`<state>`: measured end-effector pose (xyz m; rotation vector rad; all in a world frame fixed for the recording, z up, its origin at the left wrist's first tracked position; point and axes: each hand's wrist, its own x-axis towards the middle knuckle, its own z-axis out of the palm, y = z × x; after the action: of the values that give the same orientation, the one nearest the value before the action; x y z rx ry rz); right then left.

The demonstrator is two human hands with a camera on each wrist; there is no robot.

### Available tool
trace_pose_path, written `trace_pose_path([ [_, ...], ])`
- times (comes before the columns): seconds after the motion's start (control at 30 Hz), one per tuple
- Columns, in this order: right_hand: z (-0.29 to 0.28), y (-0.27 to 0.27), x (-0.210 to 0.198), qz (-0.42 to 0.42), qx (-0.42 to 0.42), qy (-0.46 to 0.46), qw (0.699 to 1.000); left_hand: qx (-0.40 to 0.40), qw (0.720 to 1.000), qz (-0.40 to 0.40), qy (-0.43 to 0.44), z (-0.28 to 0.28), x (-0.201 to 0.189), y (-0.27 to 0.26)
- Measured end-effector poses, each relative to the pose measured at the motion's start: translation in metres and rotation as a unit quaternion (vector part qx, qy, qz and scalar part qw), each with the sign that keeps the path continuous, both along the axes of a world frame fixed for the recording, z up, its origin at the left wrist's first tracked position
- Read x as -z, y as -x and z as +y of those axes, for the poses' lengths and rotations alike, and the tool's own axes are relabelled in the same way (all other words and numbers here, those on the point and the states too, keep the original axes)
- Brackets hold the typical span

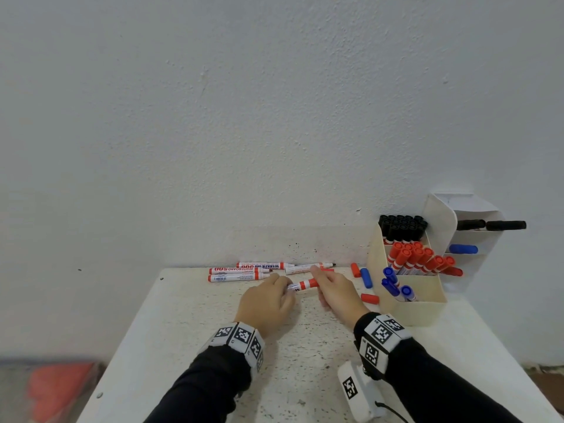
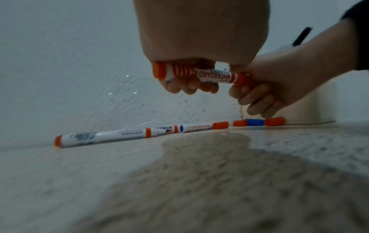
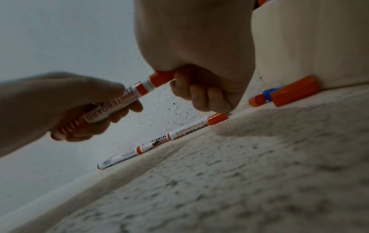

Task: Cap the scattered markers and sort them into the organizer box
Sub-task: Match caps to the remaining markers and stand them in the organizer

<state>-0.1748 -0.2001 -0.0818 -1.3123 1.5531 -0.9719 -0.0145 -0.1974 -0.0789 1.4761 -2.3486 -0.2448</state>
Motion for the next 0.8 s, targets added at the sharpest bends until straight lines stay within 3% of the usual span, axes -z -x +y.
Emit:
trace_pose_path([
  [0.17, -0.002, -0.003, -0.004, 0.054, 0.053, 0.002, 0.997, 0.009, 0.989, -0.147, 0.029, 0.012, -0.015, 0.015],
  [0.27, 0.006, -0.008, -0.012, 0.034, 0.046, 0.058, 0.997, 0.043, 0.993, -0.042, -0.098, 0.011, -0.019, 0.015],
  [0.37, 0.013, -0.012, -0.016, 0.015, 0.026, 0.091, 0.995, 0.082, 0.962, 0.045, -0.257, 0.008, -0.031, 0.011],
  [0.47, 0.016, -0.013, -0.015, 0.013, 0.016, 0.110, 0.994, 0.074, 0.942, 0.079, -0.318, 0.006, -0.037, 0.006],
  [0.6, 0.014, -0.014, -0.024, 0.019, 0.000, 0.169, 0.985, 0.085, 0.954, 0.098, -0.271, 0.002, -0.036, 0.004],
  [0.7, 0.012, -0.014, -0.035, 0.058, -0.005, 0.208, 0.977, 0.025, 0.964, 0.142, -0.223, -0.010, -0.031, -0.007],
  [0.77, 0.012, -0.013, -0.044, 0.065, 0.023, 0.253, 0.965, -0.071, 0.988, 0.011, -0.138, -0.020, -0.023, -0.021],
  [0.8, 0.014, -0.011, -0.051, 0.059, 0.038, 0.273, 0.959, -0.118, 0.984, -0.078, -0.111, -0.024, -0.017, -0.029],
])
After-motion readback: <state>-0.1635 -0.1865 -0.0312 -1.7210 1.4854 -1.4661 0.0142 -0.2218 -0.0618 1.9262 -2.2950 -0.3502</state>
